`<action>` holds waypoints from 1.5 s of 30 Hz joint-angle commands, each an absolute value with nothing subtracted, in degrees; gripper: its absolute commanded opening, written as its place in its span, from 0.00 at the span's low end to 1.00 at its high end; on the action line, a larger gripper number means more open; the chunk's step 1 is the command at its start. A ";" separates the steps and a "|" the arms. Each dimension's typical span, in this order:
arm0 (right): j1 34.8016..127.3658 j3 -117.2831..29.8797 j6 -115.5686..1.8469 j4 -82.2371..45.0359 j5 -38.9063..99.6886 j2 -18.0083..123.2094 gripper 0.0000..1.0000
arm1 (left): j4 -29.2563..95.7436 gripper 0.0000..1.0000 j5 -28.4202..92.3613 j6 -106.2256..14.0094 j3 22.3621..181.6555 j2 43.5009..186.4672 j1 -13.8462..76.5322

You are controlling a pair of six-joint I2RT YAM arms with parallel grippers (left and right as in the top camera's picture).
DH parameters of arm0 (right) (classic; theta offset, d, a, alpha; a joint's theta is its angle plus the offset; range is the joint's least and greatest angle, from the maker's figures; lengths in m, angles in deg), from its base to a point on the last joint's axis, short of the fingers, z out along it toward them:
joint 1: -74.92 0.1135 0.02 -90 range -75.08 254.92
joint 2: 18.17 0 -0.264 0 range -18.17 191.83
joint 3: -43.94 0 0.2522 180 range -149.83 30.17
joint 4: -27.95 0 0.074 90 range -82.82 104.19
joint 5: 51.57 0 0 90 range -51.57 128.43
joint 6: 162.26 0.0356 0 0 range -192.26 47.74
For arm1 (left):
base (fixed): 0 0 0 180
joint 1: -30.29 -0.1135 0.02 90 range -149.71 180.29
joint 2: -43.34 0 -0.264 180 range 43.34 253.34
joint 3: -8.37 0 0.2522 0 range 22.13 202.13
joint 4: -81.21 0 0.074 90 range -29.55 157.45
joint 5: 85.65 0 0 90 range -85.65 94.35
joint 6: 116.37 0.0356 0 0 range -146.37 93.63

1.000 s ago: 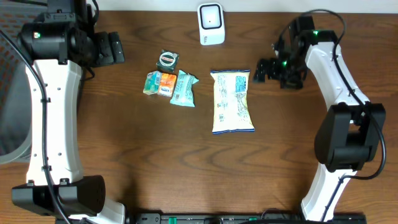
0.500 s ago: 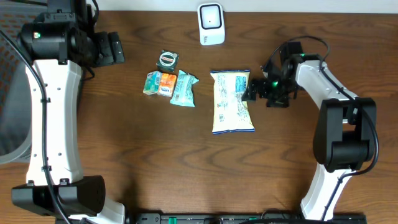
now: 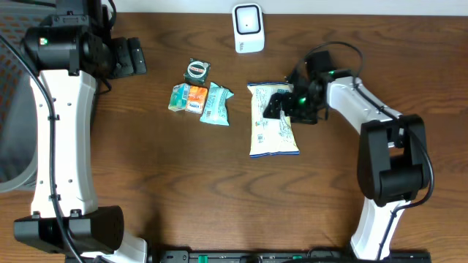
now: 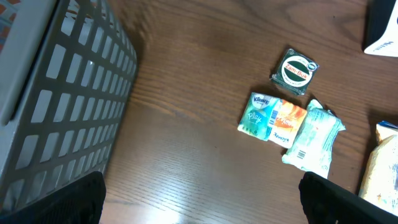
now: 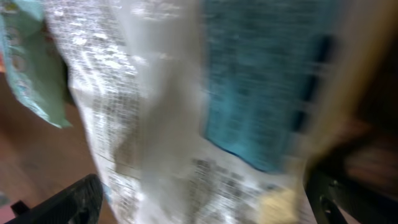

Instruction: Scan the item barcode

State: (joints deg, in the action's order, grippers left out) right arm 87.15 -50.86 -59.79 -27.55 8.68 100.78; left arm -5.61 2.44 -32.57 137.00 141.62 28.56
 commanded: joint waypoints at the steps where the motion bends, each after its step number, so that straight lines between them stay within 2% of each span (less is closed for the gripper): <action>1: 88.81 -47.19 -55.16 -26.31 11.08 102.62 0.94 | -5.63 0.98 1.52 -33.09 136.72 141.84 28.32; 2: 89.16 -46.66 -54.41 -25.78 11.08 102.86 0.88 | -5.63 0.98 1.52 -33.11 136.72 141.84 28.32; 4: 89.71 -45.92 -54.19 -25.23 11.12 103.32 0.70 | -5.63 0.98 1.52 -33.11 136.72 141.84 28.32; 5: 89.95 -45.81 -54.22 -25.26 11.12 103.47 0.56 | -5.63 0.98 1.52 -33.09 136.72 141.84 28.32; 10: 89.79 -46.23 -53.78 -24.99 11.06 103.39 0.02 | -5.63 0.98 1.52 -33.09 136.72 141.84 28.32; 21: 85.44 -49.00 -55.20 -25.41 0.50 96.22 0.01 | -5.63 0.98 1.52 -33.09 136.72 141.84 28.32; 33: 83.17 -49.00 -56.05 -26.39 0.33 87.89 0.01 | -5.63 0.98 1.52 -33.11 136.72 141.84 28.32; 45: 83.61 -46.12 -56.64 -30.04 14.14 88.00 0.01 | -5.63 0.98 1.52 -33.09 136.72 141.84 28.32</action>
